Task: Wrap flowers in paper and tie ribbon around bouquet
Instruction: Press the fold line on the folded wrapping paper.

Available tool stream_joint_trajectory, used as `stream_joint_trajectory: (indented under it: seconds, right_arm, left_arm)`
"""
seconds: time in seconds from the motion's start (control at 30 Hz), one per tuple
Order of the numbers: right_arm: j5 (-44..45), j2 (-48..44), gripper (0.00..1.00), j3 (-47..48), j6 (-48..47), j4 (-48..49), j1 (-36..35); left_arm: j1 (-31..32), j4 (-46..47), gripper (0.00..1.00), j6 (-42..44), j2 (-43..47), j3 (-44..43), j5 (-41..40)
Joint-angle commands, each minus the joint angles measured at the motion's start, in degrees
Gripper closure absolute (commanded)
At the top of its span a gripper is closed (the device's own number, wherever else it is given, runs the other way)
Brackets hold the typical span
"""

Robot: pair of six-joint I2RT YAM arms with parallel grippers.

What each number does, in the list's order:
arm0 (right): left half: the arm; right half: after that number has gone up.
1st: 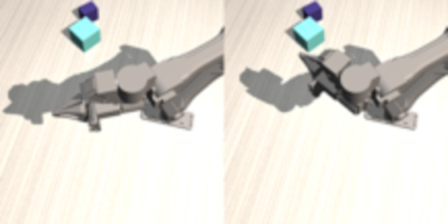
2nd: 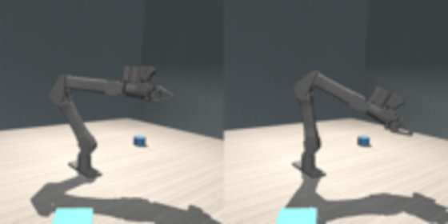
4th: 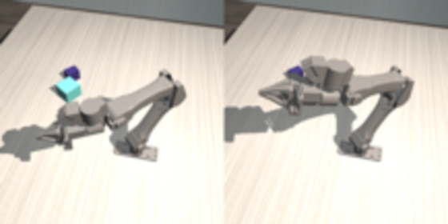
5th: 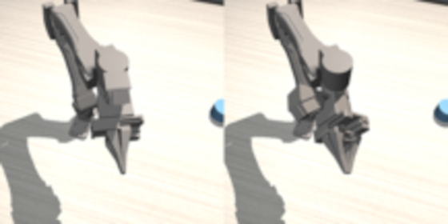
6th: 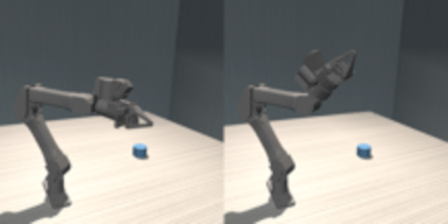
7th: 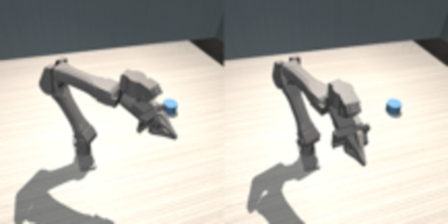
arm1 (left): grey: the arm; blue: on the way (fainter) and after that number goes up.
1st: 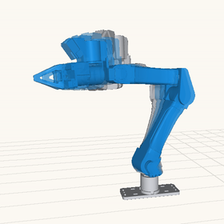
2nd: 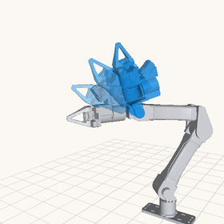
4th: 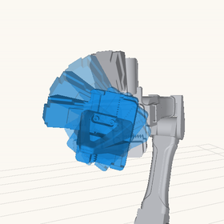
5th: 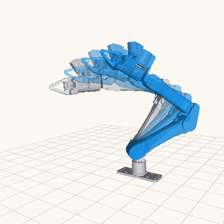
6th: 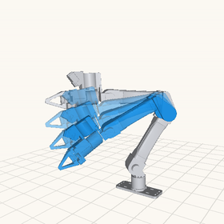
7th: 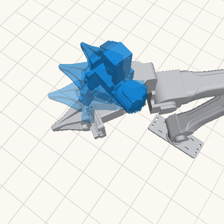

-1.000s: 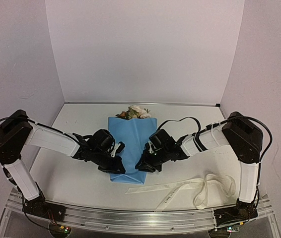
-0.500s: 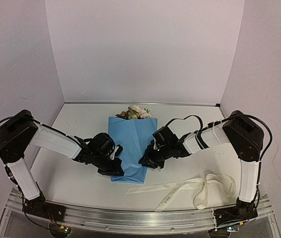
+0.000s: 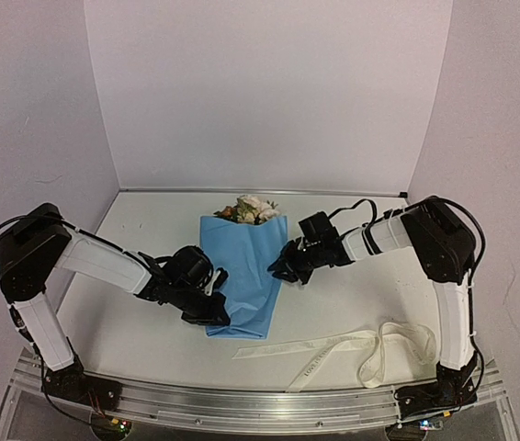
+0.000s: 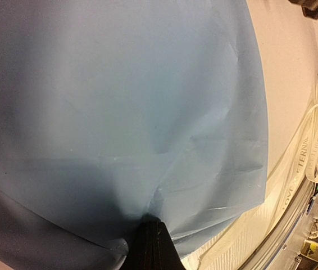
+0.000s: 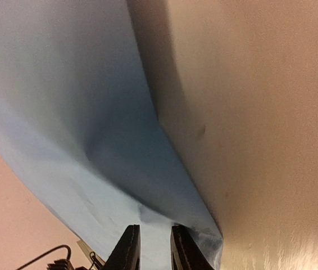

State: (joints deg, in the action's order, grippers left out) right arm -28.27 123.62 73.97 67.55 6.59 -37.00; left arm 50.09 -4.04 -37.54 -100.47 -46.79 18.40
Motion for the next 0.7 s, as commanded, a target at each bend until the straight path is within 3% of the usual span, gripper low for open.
stream_joint_trajectory:
  seconds: [0.0, 0.27, 0.67]
  right_arm:
    - [0.17, 3.94, 0.81, 5.1, 2.4, -0.11, 3.79]
    - [0.2, 11.6, 0.81, 17.68, 5.14, -2.58, 8.44]
    - [4.52, 24.22, 0.8, 41.19, 4.49, -15.41, 12.5]
  left_arm:
    - [-0.08, -4.9, 1.0, 0.9, -3.9, 0.96, -3.28]
    - [-0.08, -6.49, 1.0, 1.95, -4.39, 0.11, -3.11]
    - [-0.23, -8.15, 1.0, 2.48, -4.63, -0.7, -3.34]
